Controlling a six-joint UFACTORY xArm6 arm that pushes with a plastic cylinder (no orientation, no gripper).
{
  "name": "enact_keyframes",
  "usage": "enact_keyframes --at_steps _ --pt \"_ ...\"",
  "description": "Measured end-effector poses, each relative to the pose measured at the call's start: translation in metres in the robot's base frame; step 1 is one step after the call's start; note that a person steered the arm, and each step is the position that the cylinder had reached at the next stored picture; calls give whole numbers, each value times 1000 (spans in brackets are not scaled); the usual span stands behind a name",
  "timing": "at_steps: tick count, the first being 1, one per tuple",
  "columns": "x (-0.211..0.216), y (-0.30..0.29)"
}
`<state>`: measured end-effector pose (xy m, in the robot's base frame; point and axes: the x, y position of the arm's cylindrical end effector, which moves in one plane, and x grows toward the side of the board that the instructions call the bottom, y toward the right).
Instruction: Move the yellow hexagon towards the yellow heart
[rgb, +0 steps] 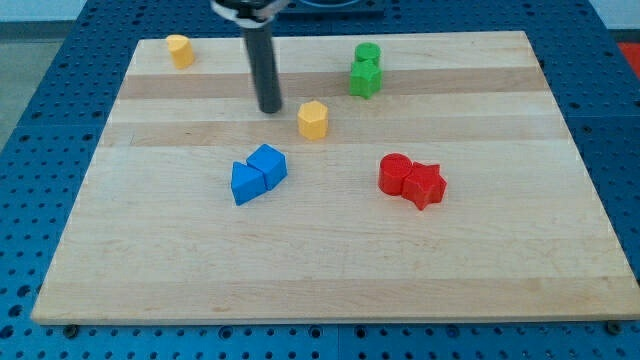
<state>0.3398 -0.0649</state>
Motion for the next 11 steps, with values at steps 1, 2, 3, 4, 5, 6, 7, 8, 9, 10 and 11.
enact_keyframes --at_steps 1,2,3,4,5,6,7,8,9,10,11 --pt "0 44" --pt "15 83" --pt "50 99" --pt "61 95" --pt "56 92" --pt "48 86" --pt "45 68" --pt "45 44" --pt "45 24" --pt "45 5" --pt "42 -2"
